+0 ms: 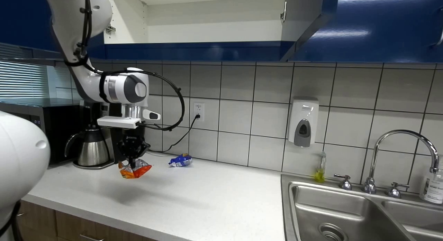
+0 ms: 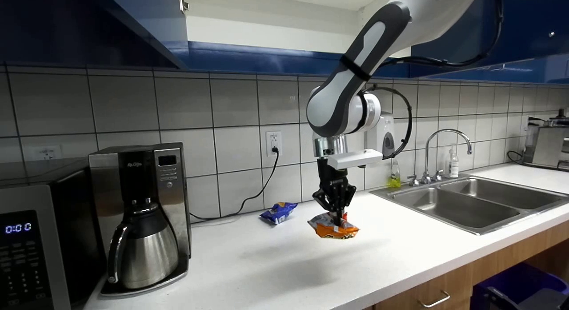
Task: Move the orange snack packet to the open cabinet
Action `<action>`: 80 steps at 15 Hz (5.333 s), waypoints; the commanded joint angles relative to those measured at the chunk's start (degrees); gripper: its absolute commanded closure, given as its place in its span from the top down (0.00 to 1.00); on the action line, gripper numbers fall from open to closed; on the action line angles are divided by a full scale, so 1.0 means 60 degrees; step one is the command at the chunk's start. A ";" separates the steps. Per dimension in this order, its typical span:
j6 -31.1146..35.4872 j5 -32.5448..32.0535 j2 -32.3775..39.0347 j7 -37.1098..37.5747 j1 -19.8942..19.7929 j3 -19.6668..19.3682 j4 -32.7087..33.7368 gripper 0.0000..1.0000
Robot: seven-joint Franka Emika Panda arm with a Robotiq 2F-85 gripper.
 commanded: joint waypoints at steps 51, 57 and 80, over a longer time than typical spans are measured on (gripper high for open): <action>-0.5956 -0.0834 -0.2690 0.0026 -0.0114 0.0642 0.4710 0.00; -0.6142 -0.1099 -0.2577 -0.0085 -0.0145 0.0613 0.5462 0.00; -0.8522 -0.1256 -0.0094 -0.0294 0.0122 0.0748 1.1136 0.00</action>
